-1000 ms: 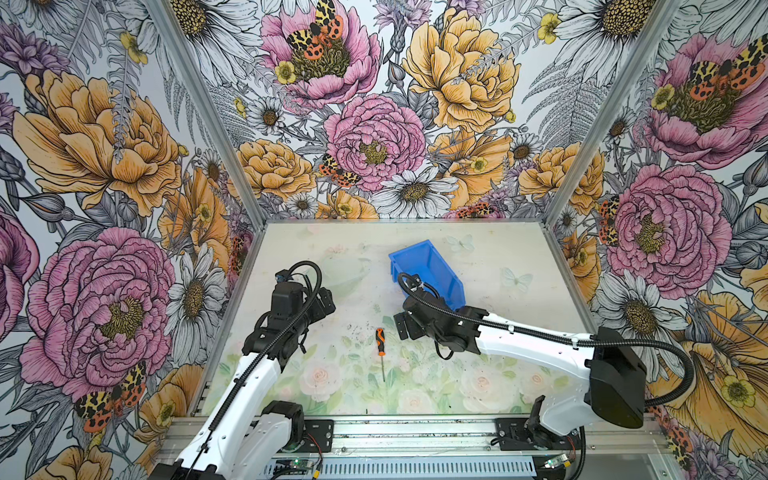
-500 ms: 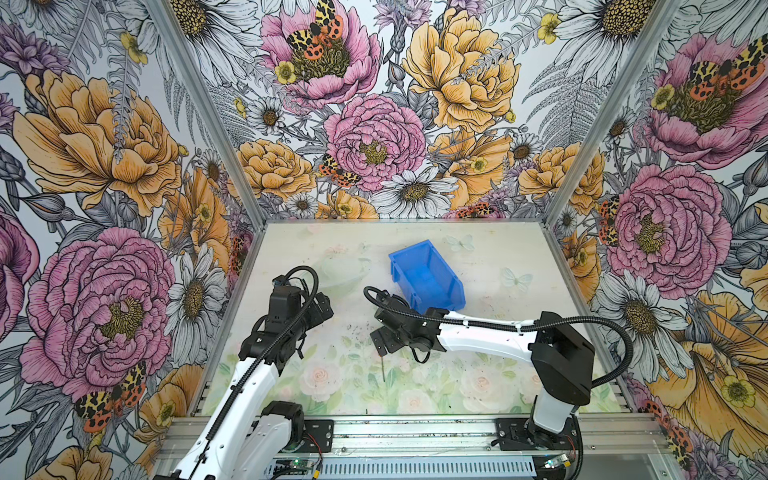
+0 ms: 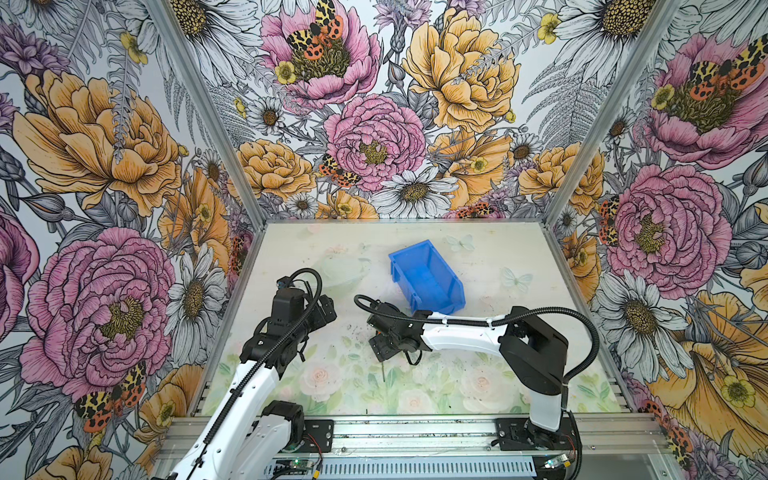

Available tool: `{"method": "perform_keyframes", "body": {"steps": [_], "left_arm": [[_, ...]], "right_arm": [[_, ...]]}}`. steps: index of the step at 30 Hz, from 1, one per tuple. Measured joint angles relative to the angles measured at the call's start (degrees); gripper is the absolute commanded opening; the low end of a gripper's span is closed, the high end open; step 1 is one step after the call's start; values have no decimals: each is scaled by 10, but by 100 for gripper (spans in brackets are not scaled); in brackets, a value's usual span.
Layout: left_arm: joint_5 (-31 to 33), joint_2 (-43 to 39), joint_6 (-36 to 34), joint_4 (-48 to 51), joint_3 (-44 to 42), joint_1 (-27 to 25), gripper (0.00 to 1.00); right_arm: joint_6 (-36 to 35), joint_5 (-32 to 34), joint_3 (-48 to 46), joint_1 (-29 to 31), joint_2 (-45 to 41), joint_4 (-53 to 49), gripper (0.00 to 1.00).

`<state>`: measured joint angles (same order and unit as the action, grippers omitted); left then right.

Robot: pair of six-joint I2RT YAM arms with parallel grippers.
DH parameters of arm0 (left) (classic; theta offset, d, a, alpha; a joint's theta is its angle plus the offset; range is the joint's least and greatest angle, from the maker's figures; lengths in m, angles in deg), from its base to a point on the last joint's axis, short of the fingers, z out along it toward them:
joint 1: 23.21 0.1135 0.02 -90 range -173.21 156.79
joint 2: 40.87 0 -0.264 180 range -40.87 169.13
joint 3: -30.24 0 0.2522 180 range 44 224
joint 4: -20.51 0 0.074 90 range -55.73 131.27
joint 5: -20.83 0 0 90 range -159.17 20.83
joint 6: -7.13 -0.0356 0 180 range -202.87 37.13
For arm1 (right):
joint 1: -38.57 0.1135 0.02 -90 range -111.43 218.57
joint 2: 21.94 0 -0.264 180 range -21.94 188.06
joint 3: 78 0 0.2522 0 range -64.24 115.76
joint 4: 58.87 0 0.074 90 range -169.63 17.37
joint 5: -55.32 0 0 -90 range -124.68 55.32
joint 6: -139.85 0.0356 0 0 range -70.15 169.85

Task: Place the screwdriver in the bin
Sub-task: 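Lower the right gripper and close it on the screwdriver handle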

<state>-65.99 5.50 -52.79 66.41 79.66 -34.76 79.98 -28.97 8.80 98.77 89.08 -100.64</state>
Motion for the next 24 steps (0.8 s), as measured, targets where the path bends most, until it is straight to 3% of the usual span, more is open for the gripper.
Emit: {"method": "perform_keyframes", "body": {"steps": [8,14,17,22,24], "left_arm": [[2,-5,0,0,-2,-23,99],[2,-7,0,0,-6,-32,99],[2,-13,0,0,-7,-32,99],[4,-24,0,0,-9,-32,99],[5,-27,0,-1,-11,-32,99]], "right_arm": [[-3,1,7,2,17,-1,57],[-11,6,19,2,31,1,24],[-12,6,19,1,31,2,12],[-10,7,19,-3,31,2,0],[-10,7,19,-3,31,2,0]]}}
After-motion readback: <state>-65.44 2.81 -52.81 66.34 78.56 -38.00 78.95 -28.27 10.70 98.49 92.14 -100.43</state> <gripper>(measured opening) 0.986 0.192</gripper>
